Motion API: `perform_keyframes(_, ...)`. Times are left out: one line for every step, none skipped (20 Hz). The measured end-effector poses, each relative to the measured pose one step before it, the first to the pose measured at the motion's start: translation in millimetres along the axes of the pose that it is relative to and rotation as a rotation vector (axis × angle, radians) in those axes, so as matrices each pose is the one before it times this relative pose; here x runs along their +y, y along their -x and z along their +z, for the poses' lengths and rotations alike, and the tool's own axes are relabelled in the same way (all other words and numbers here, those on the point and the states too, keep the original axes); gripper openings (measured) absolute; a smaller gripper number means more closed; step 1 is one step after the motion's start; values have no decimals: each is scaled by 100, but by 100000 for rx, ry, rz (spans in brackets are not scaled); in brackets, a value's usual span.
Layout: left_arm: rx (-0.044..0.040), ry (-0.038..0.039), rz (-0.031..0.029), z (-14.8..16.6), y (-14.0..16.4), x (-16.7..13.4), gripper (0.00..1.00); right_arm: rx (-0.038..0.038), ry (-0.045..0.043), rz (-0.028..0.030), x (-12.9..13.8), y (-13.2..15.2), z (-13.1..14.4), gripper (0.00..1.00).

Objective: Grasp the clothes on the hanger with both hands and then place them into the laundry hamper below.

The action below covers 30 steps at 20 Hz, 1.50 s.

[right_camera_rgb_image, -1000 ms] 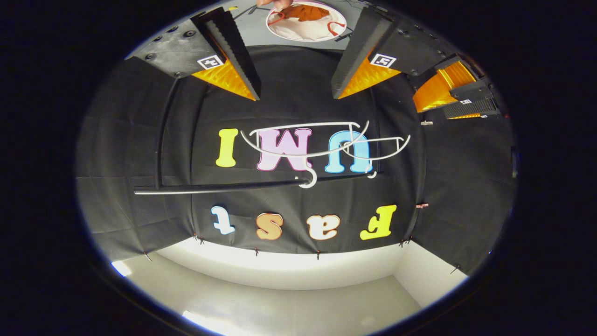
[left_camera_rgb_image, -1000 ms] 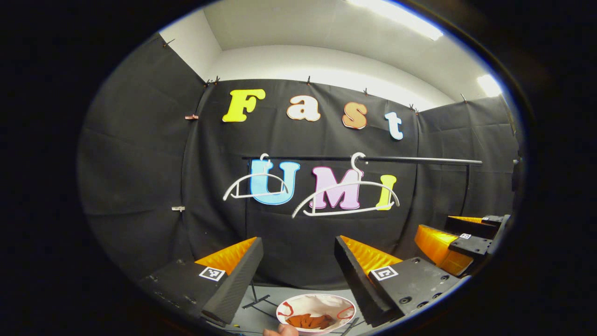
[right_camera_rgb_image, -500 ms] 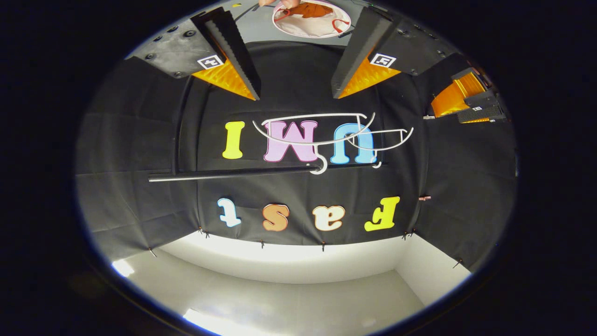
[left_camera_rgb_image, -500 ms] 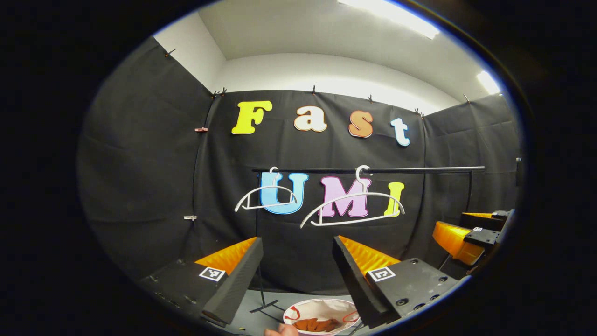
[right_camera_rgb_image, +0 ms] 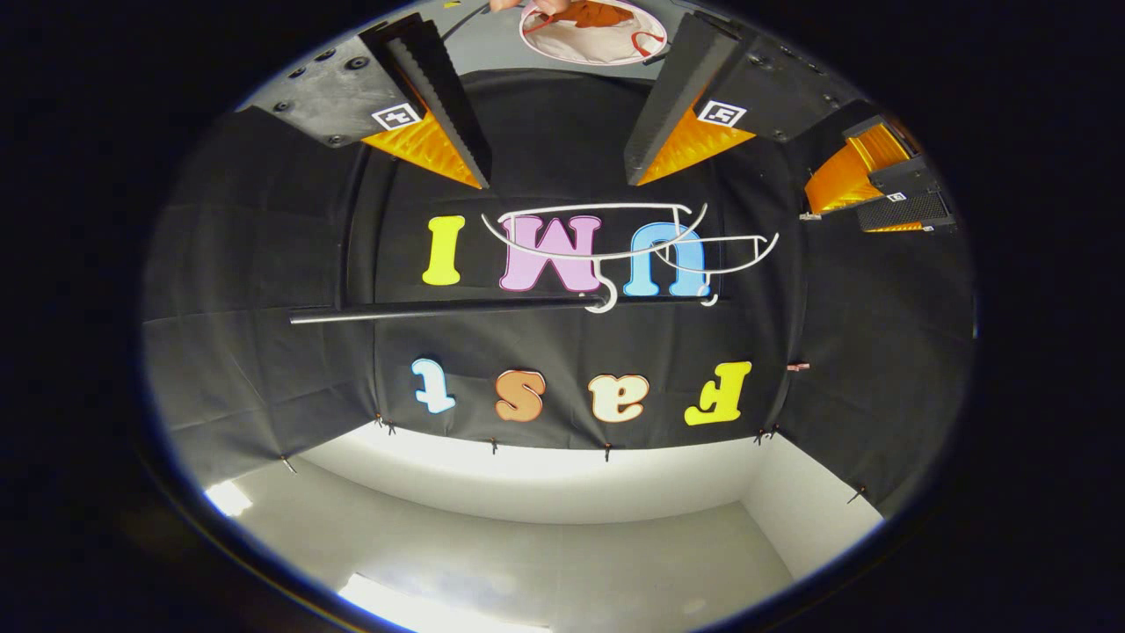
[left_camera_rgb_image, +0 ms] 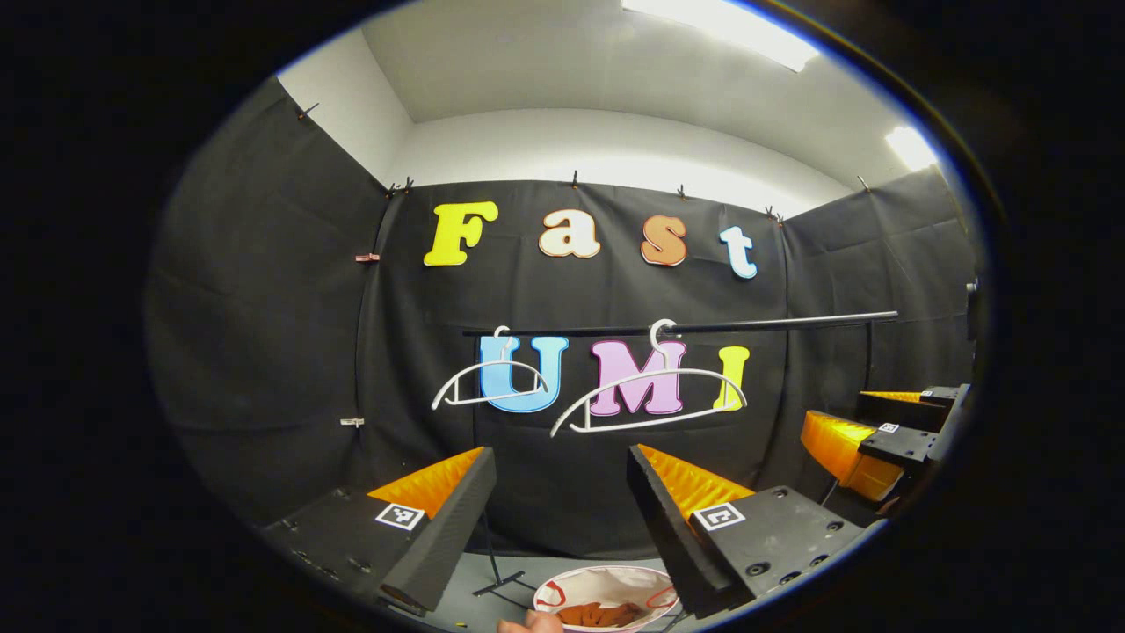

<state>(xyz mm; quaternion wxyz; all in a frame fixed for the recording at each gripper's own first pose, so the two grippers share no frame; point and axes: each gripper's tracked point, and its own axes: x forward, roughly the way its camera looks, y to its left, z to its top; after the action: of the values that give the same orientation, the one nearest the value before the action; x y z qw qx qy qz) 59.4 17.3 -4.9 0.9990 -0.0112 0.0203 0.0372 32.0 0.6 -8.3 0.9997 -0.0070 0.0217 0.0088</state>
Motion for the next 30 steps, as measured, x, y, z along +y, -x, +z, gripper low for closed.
perform_keyframes(-190, 392, -253, 95, 91, -8, 95, 389, 226, 130, 117, 74, -172, 98)
perform_keyframes(-46, 504, -385, 162, 99, -70, 95, 581, 190, -120, -17, 100, -202, 98)
perform_keyframes(137, 347, -25, 16, 109, 67, 95, 20, 57, -516, -111, 96, 6, 98)
perform_keyframes(-282, 93, 209, 151, 9, 95, 92, -369, -70, -414, -118, 38, 89, 98)
perform_keyframes(-343, -109, 202, 163, -18, 158, 92, -184, -161, -50, 42, -29, 134, 98)
perform_keyframes(-109, -206, 128, 160, 21, 79, 95, -78, -98, -156, 58, -37, 13, 98)
perform_keyframes(49, -160, 36, -60, -46, 59, 95, -27, -56, 209, 80, -68, -16, 100)
perform_keyframes(-94, -186, 172, 89, -18, 65, 95, -211, -24, 67, 50, 27, 4, 96)
perform_keyframes(-77, -76, 56, -49, 103, 45, 95, -82, 54, 325, 103, -3, 148, 98)
perform_keyframes(71, 31, -149, 43, -2, -43, 95, -384, 298, 277, 131, 101, 79, 98)
perform_keyframes(20, 9, -220, -53, 1, -59, 95, -173, 620, 236, 110, -182, 155, 98)
perform_keyframes(61, -48, -134, 9, 28, -97, 95, -293, 441, 357, 73, 38, 3, 98)
perform_keyframes(130, -22, -29, -54, 27, 58, 95, 50, 303, 154, 53, 99, 3, 100)
perform_keyframes(158, 59, 51, -49, -31, -5, 95, 143, 113, 370, 76, -12, -101, 98)
perform_keyframes(134, 191, -4, -86, -68, -38, 95, 388, 182, 133, 79, -1, -134, 98)
perform_keyframes(108, 194, 45, -37, -53, -3, 95, 245, 230, 132, -29, -52, -125, 98)
perform_keyframes(86, 114, -29, -44, 26, 31, 95, 160, 160, 22, 3, 46, -115, 98)
perform_keyframes(24, -1, 77, -50, -33, 57, 95, 93, 53, -48, 0, -31, 5, 98)
perform_keyframes(-39, -9, 103, 1, -128, 12, 95, 30, -45, -31, -54, 23, -32, 100)
perform_keyframes(-8, -60, 184, 98, -55, 10, 95, 155, -59, 58, 21, -72, -51, 98)
perform_keyframes(-169, -135, 109, 19, -2, 68, 95, 127, -53, 201, 48, -32, -90, 98)
perform_keyframes(-214, -99, 106, 110, 52, 42, 95, 265, -69, 59, 86, -79, -62, 100)
perform_keyframes(-205, -94, 149, 31, -65, 2, 95, 101, -138, 185, 38, 16, -39, 98)
perform_keyframes(-155, -131, 216, 42, -95, 10, 95, 88, -81, -41, -16, -106, -38, 98)
perform_keyframes(-47, -64, 108, -53, -19, -16, 95, 45, -115, 33, -26, -157, 2, 98)
perform_keyframes(-36, -39, 148, 39, -56, 8, 95, 97, -222, 30, 16, -32, -70, 98)
perform_keyframes(-100, -27, 513, -50, -74, 65, 95, 153, -97, 40, -8, -6, -53, 98)
perform_keyframes(216, -9, 185, -74, -125, 63, 95, 94, -151, 330, 80, 12, -69, 100)
perform_keyframes(278, 78, 121, -163, -17, -23, 95, 254, -123, 158, -46, -95, -10, 98)
perform_keyframes(190, 49, 94, -26, -58, 8, 95, -144, -136, 197, 51, -90, 24, 98)
